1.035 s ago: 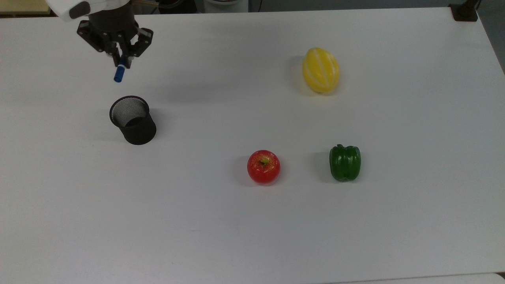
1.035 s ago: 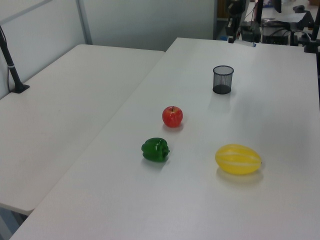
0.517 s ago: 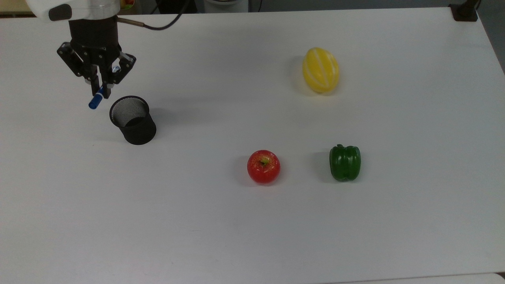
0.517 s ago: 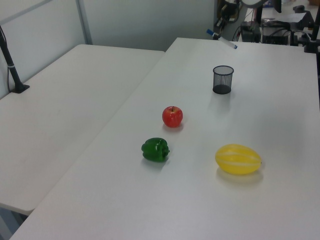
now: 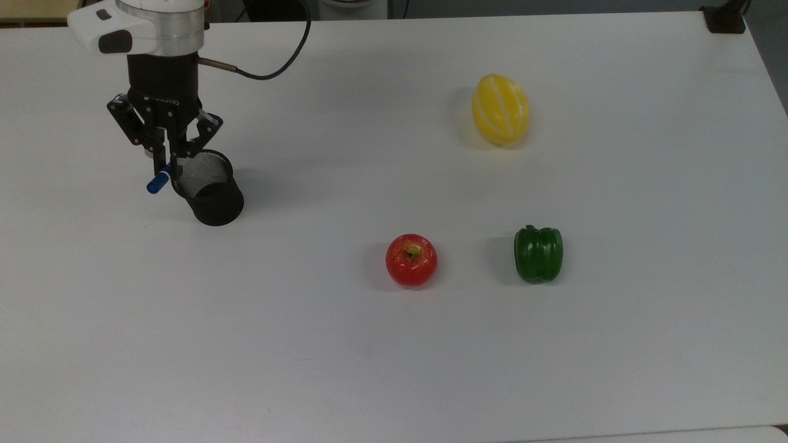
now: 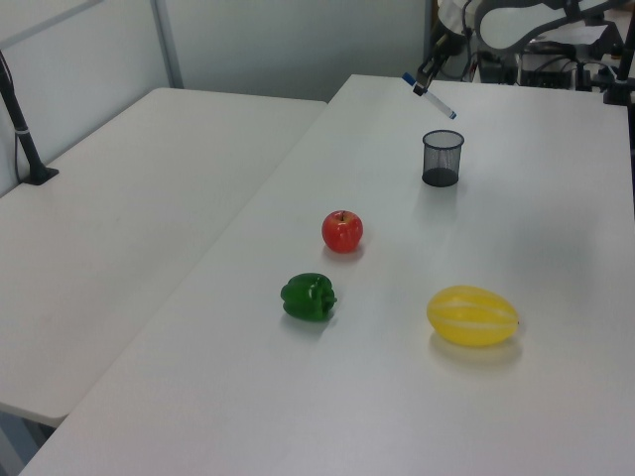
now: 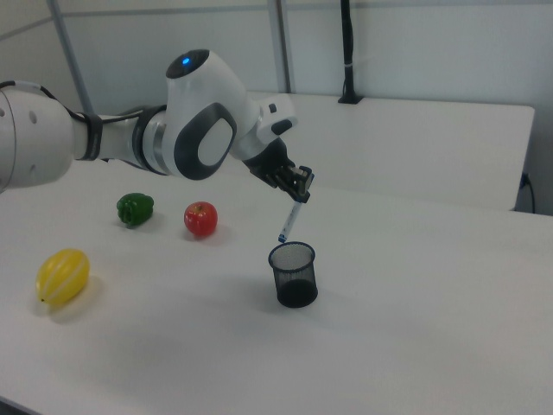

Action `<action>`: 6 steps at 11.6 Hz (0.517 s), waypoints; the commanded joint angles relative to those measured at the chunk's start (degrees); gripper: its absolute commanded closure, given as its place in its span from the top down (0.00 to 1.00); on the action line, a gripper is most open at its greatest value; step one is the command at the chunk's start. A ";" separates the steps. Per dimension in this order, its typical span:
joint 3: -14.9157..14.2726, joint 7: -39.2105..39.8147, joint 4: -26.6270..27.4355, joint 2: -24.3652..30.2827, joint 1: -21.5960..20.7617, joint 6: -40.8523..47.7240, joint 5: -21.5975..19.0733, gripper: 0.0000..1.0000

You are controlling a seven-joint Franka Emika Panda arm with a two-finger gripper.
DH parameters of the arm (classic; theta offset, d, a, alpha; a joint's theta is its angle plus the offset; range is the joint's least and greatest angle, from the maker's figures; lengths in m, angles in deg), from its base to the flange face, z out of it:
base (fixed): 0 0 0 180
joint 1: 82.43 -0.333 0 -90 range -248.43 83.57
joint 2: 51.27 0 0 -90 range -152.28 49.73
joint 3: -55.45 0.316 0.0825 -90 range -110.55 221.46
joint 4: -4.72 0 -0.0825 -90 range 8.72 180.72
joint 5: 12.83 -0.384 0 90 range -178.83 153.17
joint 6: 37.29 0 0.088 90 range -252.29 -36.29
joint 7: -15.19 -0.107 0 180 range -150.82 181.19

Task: Place marker
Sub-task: 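Lower the marker into the pen cup opening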

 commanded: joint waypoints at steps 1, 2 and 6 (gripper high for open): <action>-0.42 -0.98 8.20 2.09 -0.38 -8.98 -0.31 0.14; -0.42 -0.98 8.92 1.74 -0.38 -9.96 -0.31 0.14; -0.42 -1.06 9.98 1.21 -0.21 -10.06 -0.14 0.14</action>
